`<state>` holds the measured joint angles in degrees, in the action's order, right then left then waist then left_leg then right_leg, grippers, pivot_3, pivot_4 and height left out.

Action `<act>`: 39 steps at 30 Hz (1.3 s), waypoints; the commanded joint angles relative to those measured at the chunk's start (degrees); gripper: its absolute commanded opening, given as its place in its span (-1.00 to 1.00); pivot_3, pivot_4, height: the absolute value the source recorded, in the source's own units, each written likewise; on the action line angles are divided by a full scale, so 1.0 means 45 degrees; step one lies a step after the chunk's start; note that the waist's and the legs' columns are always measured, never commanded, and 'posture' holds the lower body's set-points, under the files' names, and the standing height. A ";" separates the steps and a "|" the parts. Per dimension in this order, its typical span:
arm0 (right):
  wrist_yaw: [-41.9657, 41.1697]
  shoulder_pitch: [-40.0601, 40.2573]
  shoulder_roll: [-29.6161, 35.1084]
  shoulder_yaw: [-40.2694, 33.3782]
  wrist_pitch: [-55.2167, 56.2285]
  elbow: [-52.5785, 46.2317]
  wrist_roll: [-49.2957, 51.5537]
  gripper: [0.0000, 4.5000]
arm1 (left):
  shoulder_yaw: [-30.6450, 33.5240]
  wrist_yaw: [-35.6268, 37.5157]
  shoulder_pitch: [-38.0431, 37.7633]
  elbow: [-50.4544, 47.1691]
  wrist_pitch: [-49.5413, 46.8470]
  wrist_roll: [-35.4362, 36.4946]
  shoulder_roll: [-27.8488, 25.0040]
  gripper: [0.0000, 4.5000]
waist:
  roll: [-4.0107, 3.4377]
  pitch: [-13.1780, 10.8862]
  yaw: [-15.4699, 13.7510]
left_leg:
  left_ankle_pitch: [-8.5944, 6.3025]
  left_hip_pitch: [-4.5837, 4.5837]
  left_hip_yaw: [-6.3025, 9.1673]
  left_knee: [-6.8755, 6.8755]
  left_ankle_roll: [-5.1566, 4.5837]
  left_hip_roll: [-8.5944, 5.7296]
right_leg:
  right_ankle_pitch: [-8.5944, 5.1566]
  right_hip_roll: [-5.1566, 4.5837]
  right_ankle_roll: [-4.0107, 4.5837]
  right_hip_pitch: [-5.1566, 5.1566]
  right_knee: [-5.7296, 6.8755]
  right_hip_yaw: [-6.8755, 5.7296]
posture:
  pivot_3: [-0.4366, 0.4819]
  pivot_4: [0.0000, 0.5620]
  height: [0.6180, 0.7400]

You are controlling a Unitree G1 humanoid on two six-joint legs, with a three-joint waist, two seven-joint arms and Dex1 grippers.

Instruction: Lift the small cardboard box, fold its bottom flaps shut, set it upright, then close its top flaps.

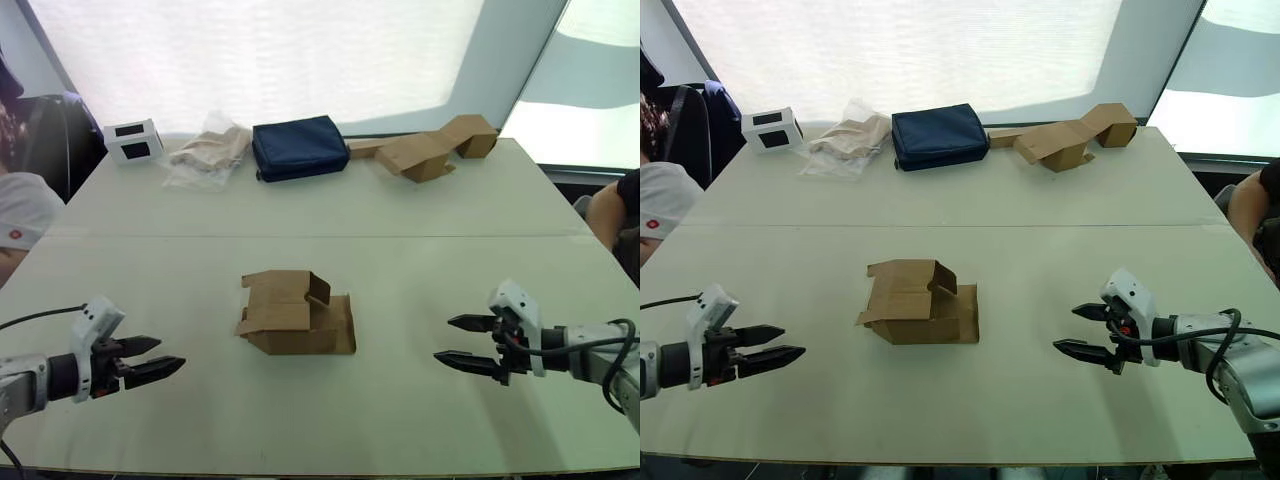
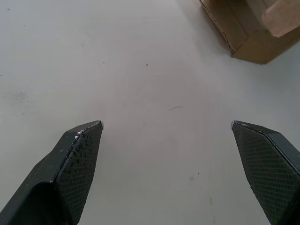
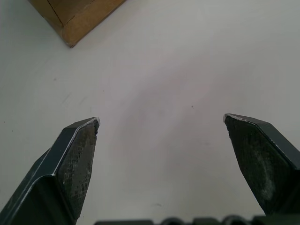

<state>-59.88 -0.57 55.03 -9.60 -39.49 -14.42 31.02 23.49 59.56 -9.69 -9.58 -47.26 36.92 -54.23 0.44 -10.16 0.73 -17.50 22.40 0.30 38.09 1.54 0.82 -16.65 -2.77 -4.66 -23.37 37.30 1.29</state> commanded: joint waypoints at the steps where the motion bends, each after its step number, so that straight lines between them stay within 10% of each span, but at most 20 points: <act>1: -0.0175 -0.0170 0.0113 -0.0163 0.0082 -0.0108 0.0086 0.99 | 0.0415 0.0092 -0.0144 -0.0372 0.0163 0.0066 -0.0168 1.00 | 0.0000 0.0000 0.0001 | 0.0000 0.0000 0.0000 0.0000 0.0000 0.0000 | 0.0000 0.0000 0.0001 0.0000 0.0000 0.0000 | -0.05 -0.47 1.00; 22: 0.0069 -0.1332 -0.0092 0.0415 -0.0100 0.0150 -0.0178 0.99 | 0.0274 -0.0809 0.0950 0.0482 0.1526 -0.0766 -0.0026 1.00 | 0.0000 0.0001 0.0003 | 0.0001 -0.0002 -0.0002 0.0013 0.0000 -0.0002 | 0.0014 0.0003 -0.0025 0.0001 0.0010 -0.0003 | -0.05 -0.47 1.00; 34: 0.0518 -0.1374 -0.0328 0.0255 -0.0459 -0.1067 0.0218 0.99 | -0.0597 0.1213 0.3895 0.2810 -0.2687 0.1613 -0.0605 1.00 | 0.0002 0.0001 -0.0001 | 0.0001 0.0001 -0.0003 0.0029 -0.0003 -0.0009 | 0.0019 0.0029 -0.0037 -0.0001 0.0041 -0.0015 | -0.05 -0.47 1.00; 39: 0.1351 -0.3155 -0.1140 -0.0307 -0.3146 -0.2974 0.3629 0.99 | -0.1257 0.1546 0.5798 0.4137 -0.4865 0.2893 0.0463 1.00 | 0.0000 -0.0002 0.0061 | 0.0004 -0.0013 0.0000 0.0095 -0.0006 -0.0007 | 0.0018 0.0053 -0.0039 -0.0005 0.0139 -0.0018 | -0.05 -0.47 1.00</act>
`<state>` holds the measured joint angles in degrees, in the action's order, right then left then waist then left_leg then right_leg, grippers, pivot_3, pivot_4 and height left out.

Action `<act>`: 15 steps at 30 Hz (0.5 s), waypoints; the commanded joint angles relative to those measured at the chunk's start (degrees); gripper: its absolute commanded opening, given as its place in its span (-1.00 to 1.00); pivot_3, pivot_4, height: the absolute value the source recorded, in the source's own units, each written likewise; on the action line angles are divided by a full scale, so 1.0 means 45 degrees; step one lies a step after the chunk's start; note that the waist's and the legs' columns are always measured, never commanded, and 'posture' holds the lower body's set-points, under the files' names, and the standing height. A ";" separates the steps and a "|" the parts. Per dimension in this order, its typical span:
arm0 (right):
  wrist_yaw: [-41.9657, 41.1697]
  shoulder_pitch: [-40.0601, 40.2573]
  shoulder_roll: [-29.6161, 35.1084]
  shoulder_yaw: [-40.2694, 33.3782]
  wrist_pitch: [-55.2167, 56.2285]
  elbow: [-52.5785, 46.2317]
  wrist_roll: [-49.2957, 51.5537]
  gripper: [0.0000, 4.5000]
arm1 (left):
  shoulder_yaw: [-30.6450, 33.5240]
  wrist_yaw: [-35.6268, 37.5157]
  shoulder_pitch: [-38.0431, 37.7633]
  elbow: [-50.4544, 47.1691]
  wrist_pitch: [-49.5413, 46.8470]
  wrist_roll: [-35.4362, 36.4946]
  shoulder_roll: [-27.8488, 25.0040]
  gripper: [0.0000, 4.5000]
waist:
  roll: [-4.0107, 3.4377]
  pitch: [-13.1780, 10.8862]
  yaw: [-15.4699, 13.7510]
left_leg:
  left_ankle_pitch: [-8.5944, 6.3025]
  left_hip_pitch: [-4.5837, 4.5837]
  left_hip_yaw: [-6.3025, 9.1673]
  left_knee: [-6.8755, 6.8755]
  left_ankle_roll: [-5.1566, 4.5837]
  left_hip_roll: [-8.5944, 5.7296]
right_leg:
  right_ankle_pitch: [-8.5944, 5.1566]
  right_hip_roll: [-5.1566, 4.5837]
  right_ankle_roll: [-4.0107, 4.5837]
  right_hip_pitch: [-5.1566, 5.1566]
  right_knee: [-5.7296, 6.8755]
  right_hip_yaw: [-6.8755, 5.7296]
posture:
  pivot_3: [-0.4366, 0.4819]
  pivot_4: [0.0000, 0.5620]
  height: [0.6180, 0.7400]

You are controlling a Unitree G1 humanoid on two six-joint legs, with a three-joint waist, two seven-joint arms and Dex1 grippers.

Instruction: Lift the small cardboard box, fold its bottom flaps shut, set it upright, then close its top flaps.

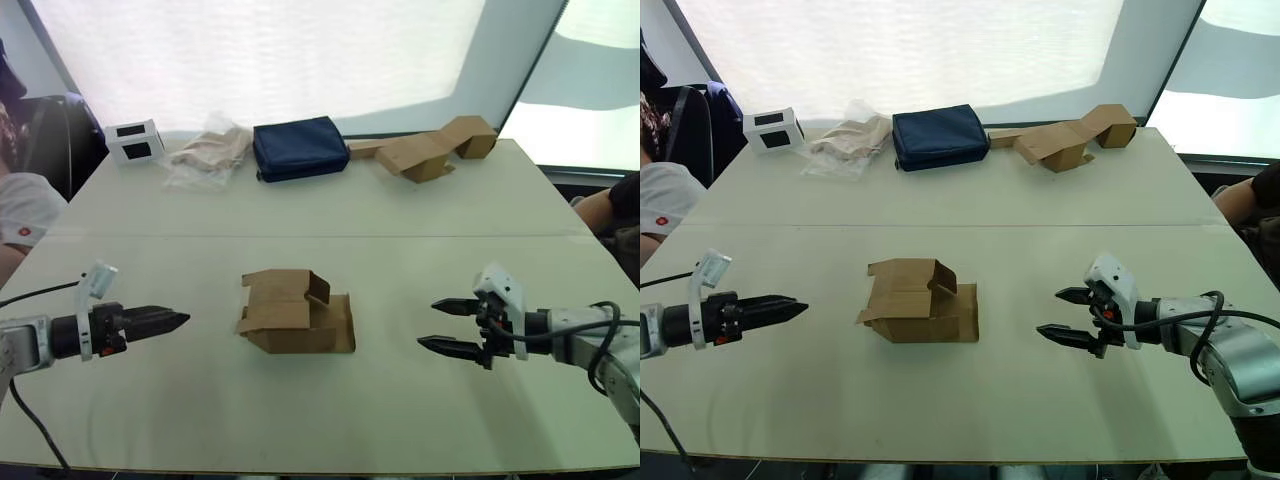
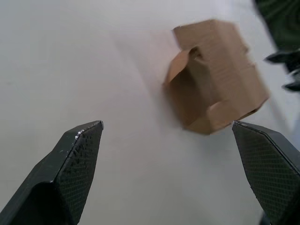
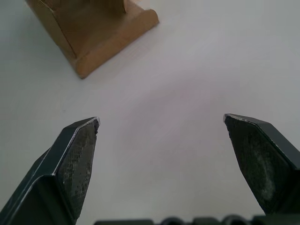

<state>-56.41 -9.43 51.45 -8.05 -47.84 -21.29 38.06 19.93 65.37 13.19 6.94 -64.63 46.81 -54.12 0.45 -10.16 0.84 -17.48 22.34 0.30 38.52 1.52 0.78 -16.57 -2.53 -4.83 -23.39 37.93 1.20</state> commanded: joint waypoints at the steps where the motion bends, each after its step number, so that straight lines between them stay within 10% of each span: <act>1: 0.0822 -0.1539 -0.0363 -0.0469 -0.1486 -0.1961 0.2211 0.99 | -0.0705 0.0239 0.1083 0.0712 -0.1327 0.0766 0.0683 1.00 | -0.0002 -0.0001 0.0047 | -0.0001 0.0001 0.0002 0.0048 -0.0001 0.0007 | -0.0001 0.0010 0.0000 0.0001 0.0036 0.0003 | -0.05 -0.47 1.00; 15: 0.2989 -0.2200 -0.0090 0.1275 -0.1861 -0.5637 0.2038 0.99 | -0.3425 0.0871 0.4170 0.2327 -0.2073 0.0291 0.2264 1.00 | 0.0033 0.0005 -0.0026 | -0.0007 0.0034 0.0015 0.0117 -0.0012 -0.0006 | -0.0003 0.0004 -0.0004 0.0004 0.0043 -0.0005 | -0.05 -0.47 1.00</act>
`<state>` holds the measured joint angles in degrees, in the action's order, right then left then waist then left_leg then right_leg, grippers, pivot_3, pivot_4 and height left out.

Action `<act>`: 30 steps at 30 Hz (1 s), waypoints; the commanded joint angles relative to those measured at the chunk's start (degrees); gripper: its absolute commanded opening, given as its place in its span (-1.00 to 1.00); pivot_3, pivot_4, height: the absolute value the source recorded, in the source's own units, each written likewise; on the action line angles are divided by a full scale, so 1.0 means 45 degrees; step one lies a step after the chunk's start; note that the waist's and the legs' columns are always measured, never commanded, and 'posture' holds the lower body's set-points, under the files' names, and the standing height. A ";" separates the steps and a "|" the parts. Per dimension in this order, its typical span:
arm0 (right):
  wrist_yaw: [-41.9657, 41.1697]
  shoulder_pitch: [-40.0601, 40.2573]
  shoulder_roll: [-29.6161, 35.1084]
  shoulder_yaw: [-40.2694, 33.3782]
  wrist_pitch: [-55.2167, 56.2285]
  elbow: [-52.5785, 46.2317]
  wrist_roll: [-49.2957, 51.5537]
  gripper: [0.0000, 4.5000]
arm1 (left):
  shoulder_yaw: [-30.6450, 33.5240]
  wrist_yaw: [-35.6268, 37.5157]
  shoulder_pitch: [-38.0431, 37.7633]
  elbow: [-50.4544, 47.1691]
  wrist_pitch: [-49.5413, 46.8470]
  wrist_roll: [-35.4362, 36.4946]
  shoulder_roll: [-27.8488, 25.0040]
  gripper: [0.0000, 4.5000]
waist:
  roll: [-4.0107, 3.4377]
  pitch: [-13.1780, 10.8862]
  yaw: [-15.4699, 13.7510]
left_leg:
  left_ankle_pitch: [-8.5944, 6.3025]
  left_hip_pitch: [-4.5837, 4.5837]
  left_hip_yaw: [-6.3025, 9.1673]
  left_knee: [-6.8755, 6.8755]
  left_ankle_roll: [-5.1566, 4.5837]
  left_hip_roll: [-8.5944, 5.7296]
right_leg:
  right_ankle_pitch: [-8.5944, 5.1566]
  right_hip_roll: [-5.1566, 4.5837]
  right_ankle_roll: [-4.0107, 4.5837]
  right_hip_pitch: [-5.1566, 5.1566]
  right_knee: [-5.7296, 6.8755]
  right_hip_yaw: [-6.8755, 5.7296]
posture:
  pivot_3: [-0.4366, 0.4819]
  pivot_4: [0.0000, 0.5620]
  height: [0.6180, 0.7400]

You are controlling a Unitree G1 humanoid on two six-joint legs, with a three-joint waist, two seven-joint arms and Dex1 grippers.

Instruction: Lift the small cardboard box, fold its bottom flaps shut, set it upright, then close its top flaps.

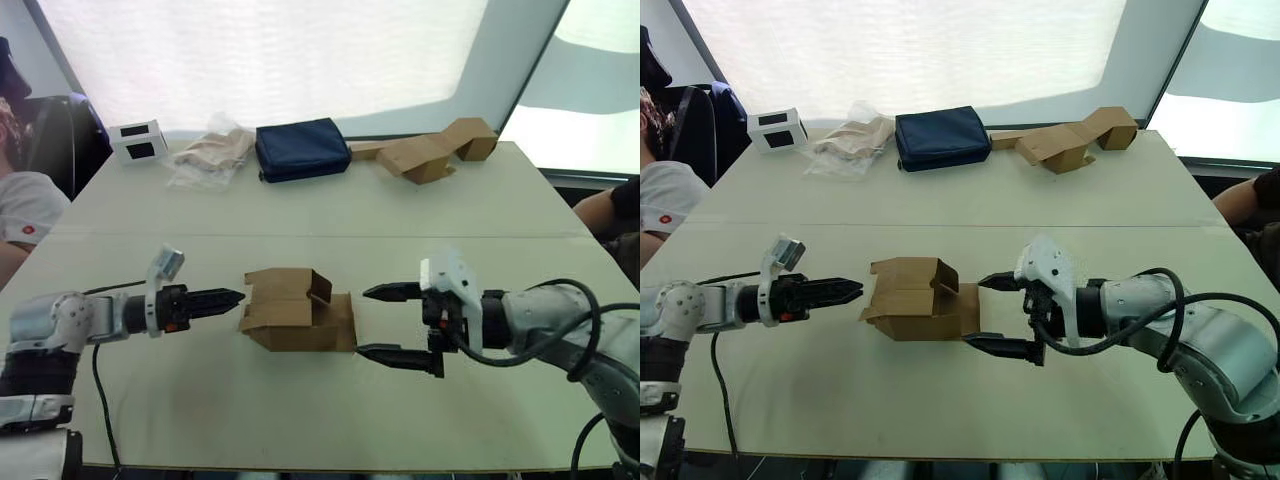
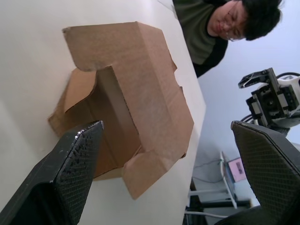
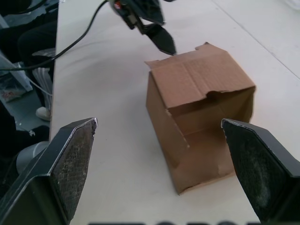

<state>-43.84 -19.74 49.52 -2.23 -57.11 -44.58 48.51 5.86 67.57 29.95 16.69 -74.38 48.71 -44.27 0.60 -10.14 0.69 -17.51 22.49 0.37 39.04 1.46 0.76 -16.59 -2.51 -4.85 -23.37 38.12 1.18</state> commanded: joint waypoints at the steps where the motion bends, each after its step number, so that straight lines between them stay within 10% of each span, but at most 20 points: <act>1: 0.0271 0.0176 0.0399 -0.0019 0.0242 -0.0503 -0.0348 0.99 | -0.0458 0.0467 0.0591 0.0286 0.0125 -0.0177 0.0166 1.00 | 0.0001 0.0000 0.0014 | 0.0000 0.0000 0.0000 0.0000 0.0000 0.0001 | 0.0000 0.0001 0.0000 -0.0002 0.0000 0.0000 | -0.05 -0.47 1.00; 19: 0.0944 0.1006 0.0595 -0.0382 0.0621 -0.0854 -0.0432 0.99 | -0.1211 0.0833 0.2472 0.2652 0.0995 -0.1209 0.2275 1.00 | 0.0003 -0.0001 0.0003 | -0.0001 0.0003 0.0001 0.0009 -0.0002 0.0001 | -0.0001 0.0017 -0.0002 0.0001 0.0001 0.0000 | -0.05 -0.47 1.00; 22: 0.1082 0.0889 0.0540 -0.0277 0.0559 -0.0864 -0.0363 1.00 | -0.1486 0.1150 0.2545 0.2633 0.1009 -0.1358 0.2298 0.72 | 0.0003 -0.0001 0.0007 | -0.0001 0.0002 0.0002 0.0009 -0.0002 0.0003 | -0.0001 0.0019 -0.0002 0.0001 0.0002 0.0001 | -0.05 -0.47 1.00; 30: 0.1523 0.0552 0.0387 -0.0095 0.0377 -0.0792 -0.0198 1.00 | -0.1545 0.1332 0.2627 0.2928 0.1033 -0.1612 0.2585 -0.76 | 0.0003 -0.0001 -0.0001 | -0.0001 0.0002 0.0001 0.0009 -0.0002 0.0003 | -0.0001 0.0017 -0.0002 0.0000 0.0002 0.0002 | -0.05 -0.47 1.00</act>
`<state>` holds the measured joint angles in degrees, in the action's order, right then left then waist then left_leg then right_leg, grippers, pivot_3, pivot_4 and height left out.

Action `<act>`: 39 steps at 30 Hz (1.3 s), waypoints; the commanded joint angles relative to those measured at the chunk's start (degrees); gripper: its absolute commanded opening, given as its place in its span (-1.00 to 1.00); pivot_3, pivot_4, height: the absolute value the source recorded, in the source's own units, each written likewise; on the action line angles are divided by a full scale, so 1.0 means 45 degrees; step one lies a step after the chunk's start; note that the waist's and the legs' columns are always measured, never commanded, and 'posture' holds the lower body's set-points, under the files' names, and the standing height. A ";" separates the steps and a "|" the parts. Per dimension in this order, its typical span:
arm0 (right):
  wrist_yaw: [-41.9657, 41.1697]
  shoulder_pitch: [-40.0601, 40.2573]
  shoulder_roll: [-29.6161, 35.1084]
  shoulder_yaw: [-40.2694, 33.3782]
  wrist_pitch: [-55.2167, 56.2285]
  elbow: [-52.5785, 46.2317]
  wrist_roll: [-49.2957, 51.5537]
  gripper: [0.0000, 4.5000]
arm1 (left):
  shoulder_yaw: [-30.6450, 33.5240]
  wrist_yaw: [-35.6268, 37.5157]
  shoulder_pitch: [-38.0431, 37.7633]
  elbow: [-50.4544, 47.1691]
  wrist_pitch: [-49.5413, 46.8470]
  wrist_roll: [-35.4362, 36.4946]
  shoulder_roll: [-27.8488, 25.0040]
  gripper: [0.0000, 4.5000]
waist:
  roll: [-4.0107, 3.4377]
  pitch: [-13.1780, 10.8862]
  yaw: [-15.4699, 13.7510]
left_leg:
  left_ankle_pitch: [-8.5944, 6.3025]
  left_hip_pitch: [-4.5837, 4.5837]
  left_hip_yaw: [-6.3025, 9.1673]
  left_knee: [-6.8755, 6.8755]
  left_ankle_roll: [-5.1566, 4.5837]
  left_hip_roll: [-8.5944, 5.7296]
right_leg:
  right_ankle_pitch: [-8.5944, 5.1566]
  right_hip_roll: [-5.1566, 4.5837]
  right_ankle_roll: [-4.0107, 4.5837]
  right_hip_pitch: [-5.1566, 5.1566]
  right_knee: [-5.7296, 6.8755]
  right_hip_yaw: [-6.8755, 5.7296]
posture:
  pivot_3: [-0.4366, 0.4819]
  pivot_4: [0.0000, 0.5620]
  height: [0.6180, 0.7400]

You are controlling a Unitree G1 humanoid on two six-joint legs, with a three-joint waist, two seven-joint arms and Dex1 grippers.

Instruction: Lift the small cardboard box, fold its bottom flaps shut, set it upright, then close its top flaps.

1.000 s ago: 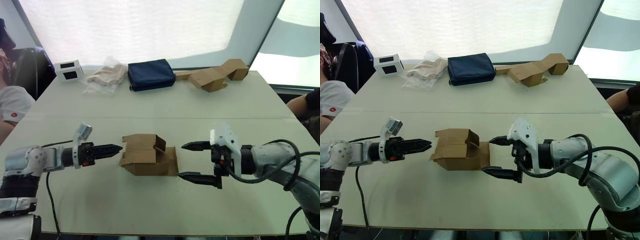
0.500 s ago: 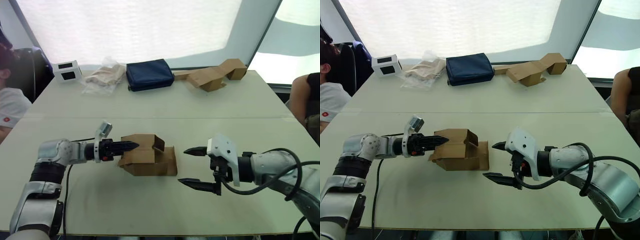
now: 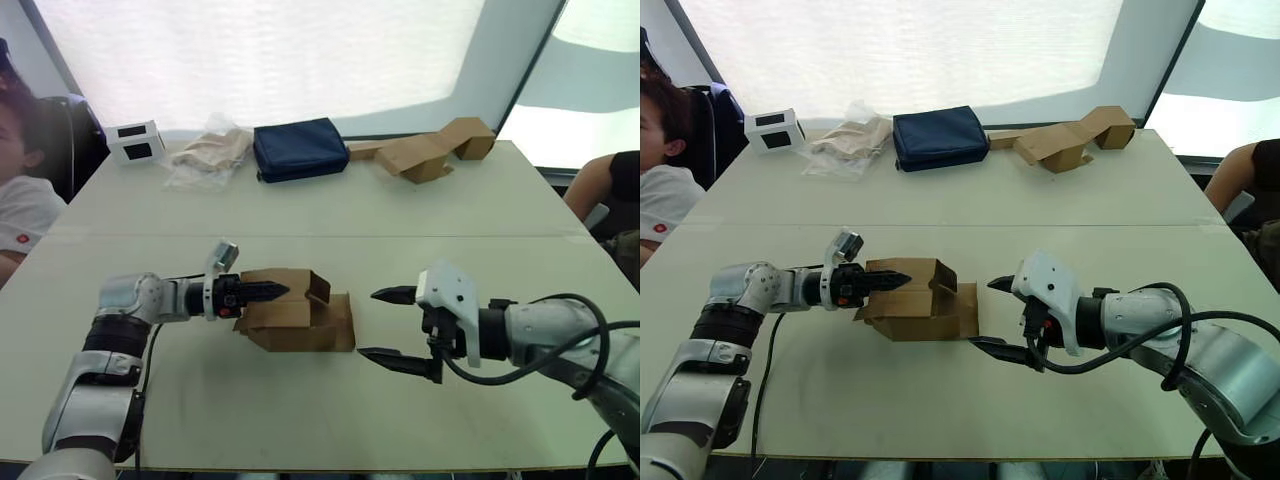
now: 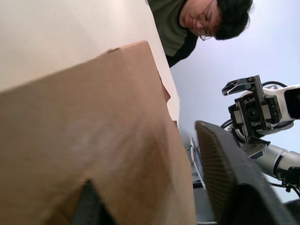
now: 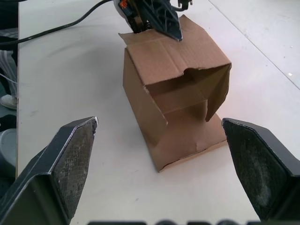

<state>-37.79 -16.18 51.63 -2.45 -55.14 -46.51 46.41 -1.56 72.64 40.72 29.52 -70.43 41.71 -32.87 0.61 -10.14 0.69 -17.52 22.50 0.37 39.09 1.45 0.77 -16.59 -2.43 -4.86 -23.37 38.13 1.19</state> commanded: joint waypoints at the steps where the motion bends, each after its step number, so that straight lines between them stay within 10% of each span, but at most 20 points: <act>1: 0.0234 -0.0282 -0.0101 -0.0045 -0.0115 -0.0372 0.0325 1.00 | 0.0115 0.0215 0.0244 0.0099 0.0147 -0.0065 0.0075 -0.93 | 0.0000 0.0000 -0.0001 | 0.0000 0.0000 0.0000 0.0000 0.0000 0.0000 | 0.0000 0.0000 0.0000 0.0000 0.0000 0.0000 | -0.05 -0.47 1.00; 8: 0.0636 -0.0485 -0.0204 -0.0243 -0.0527 -0.0372 0.0879 1.00 | 0.0437 0.0263 0.0282 -0.0281 0.0647 -0.0105 0.0038 -0.97 | 0.0000 0.0000 -0.0001 | 0.0000 0.0000 0.0001 0.0000 0.0000 0.0001 | 0.0000 0.0000 0.0000 0.0000 0.0000 0.0001 | -0.05 -0.47 1.00; 15: 0.4351 -0.1707 -0.3914 -0.3001 0.0269 0.2341 0.4092 1.00 | 0.1513 -0.0156 0.1957 -0.1871 0.2854 -0.0231 -0.0384 -0.97 | 0.0026 -0.0012 0.0011 | 0.0001 0.0005 0.0003 0.0005 0.0002 0.0007 | 0.0001 -0.0005 0.0000 0.0001 0.0003 0.0001 | -0.05 -0.47 1.00; 28: 0.7519 -0.5515 -0.6973 -0.2968 0.2055 0.5687 0.4692 -0.98 | 0.1390 0.0447 0.5499 -0.1003 0.5769 -0.1306 -0.0549 -1.00 | 0.0007 -0.0010 0.0042 | 0.0002 0.0018 -0.0017 0.0000 0.0000 0.0002 | 0.0002 0.0023 -0.0003 -0.0027 0.0014 0.0001 | -0.05 -0.47 1.00; 39: 0.7227 -0.6628 -0.7778 -0.1777 0.2855 0.6833 0.2752 -1.00 | 0.1382 0.0767 0.5423 -0.1476 0.5865 -0.1179 -0.0387 -1.00 | 0.0005 -0.0010 0.0089 | 0.0002 0.0038 -0.0022 0.0000 -0.0001 0.0007 | 0.0002 0.0025 -0.0003 -0.0057 0.0023 0.0006 | -0.05 -0.47 1.00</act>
<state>-4.59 -44.55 17.06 -10.26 -43.47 -14.81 59.49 3.61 75.63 64.60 25.20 -44.48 35.56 -34.41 0.63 -10.19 1.08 -17.51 22.69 0.29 39.08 1.45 0.83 -16.58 -2.32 -4.87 -23.63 38.24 1.21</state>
